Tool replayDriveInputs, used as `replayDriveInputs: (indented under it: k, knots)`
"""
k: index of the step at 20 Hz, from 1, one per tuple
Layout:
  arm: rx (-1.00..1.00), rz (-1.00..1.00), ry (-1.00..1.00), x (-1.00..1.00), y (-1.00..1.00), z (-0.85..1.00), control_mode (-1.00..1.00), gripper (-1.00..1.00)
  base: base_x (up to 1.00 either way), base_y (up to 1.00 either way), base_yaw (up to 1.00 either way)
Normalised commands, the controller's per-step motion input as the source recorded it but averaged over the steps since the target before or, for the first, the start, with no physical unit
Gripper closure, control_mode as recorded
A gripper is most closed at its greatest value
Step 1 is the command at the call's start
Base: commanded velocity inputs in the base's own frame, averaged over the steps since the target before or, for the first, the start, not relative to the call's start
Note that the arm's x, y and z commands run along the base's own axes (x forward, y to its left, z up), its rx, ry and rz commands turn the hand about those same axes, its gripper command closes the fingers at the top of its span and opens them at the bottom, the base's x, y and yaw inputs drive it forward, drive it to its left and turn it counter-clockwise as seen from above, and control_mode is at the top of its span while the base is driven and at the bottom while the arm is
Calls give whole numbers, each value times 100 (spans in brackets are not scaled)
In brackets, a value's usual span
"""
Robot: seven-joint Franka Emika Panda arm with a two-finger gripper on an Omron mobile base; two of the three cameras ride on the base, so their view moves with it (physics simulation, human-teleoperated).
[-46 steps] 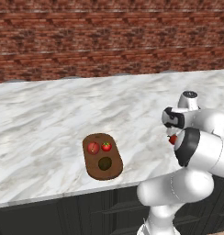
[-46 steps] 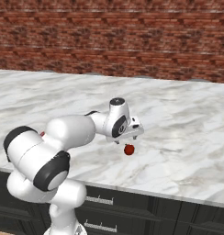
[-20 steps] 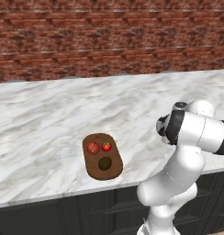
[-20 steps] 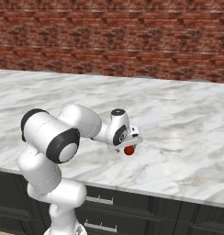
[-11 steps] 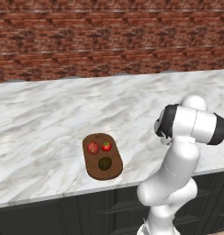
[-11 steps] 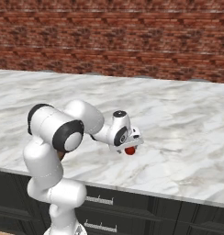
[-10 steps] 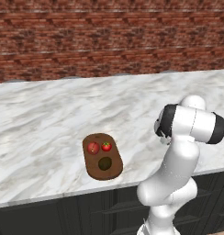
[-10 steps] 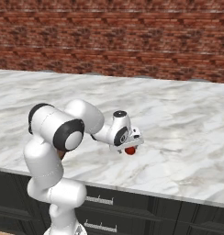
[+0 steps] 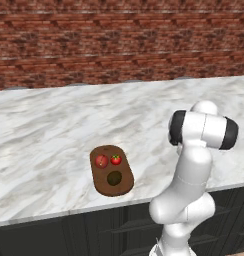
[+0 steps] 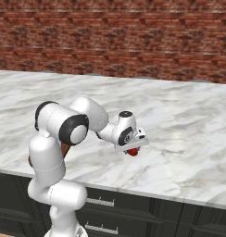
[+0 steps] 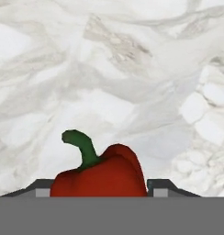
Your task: Place the avocado, onion, tomato, and bell pepper on the cutting board.
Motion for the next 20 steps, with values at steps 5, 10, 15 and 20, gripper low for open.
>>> replayDriveInputs:
  k: [5, 10, 15, 20]
  knots:
    - [0, 0, -1, 4, 1, 1, -100, 100, 0, 0, 0]
    - [0, 3, -7, -20, 20, 87, -100, 100, 0, 0, 0]
    - [0, 4, 0, -31, 46, 93, -100, 100, 0, 0, 0]
    - [0, 8, 3, -32, 63, 86, -100, 100, 0, 0, 0]
